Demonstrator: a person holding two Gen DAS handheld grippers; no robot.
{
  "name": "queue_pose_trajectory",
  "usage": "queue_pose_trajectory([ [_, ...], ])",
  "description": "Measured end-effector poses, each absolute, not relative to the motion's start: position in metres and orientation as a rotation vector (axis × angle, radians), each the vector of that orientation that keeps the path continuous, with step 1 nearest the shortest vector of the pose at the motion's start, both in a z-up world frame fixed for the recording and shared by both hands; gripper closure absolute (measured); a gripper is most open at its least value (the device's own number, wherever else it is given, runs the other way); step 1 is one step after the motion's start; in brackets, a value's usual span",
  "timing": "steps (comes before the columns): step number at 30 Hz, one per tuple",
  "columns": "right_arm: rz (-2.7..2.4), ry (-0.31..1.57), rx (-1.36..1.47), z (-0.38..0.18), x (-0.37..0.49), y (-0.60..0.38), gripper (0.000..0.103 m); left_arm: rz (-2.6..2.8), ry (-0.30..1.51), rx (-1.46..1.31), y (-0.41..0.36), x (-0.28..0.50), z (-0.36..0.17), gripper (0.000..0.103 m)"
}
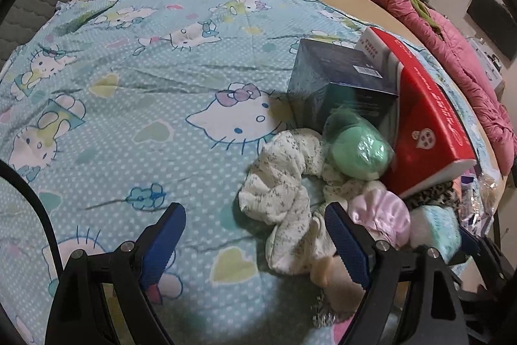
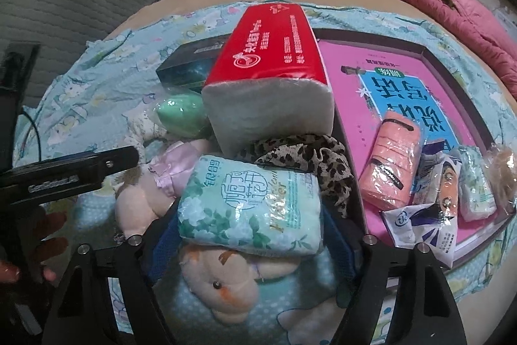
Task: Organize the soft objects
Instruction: 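Grasp the white floral scrunchie with the left tool while the right tool grasps the green floral tissue pack, then carry the scrunchie with the left tool while the right tool carries the tissue pack over the tray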
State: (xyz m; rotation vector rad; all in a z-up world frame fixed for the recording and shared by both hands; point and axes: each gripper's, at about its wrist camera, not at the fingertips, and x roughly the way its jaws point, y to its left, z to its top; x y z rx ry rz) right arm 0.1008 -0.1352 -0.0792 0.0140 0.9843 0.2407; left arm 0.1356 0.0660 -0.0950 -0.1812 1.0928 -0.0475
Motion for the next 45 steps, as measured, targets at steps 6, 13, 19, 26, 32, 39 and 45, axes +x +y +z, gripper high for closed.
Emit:
queue_pose_trajectory([
  [6,0.258,0.953,0.112,-0.065,0.091,-0.155,0.025,-0.066,1.086,-0.165,0.06,0.144,-0.102,0.016],
  [13,0.25,0.892,0.138,-0.048,0.081,-0.162,0.025,-0.087,1.07,-0.173,0.061,0.149,-0.104,0.049],
  [19,0.246,0.858,0.136,-0.039,0.079,-0.164,0.025,-0.121,1.06,-0.207,0.068,0.151,-0.106,0.079],
  [26,0.248,0.832,0.148,-0.032,0.075,-0.168,0.025,-0.128,1.04,-0.201,0.07,0.142,-0.098,0.089],
  [32,0.26,0.808,0.163,-0.026,0.071,-0.171,0.025,-0.096,0.982,-0.202,0.08,0.123,-0.073,0.089],
  [39,0.27,0.783,0.186,-0.017,0.067,-0.176,0.025,-0.087,0.963,-0.165,0.078,0.1,-0.049,0.089],
  [45,0.279,0.754,0.204,-0.008,0.062,-0.182,0.025,-0.087,0.917,-0.128,0.069,0.082,-0.023,0.089],
])
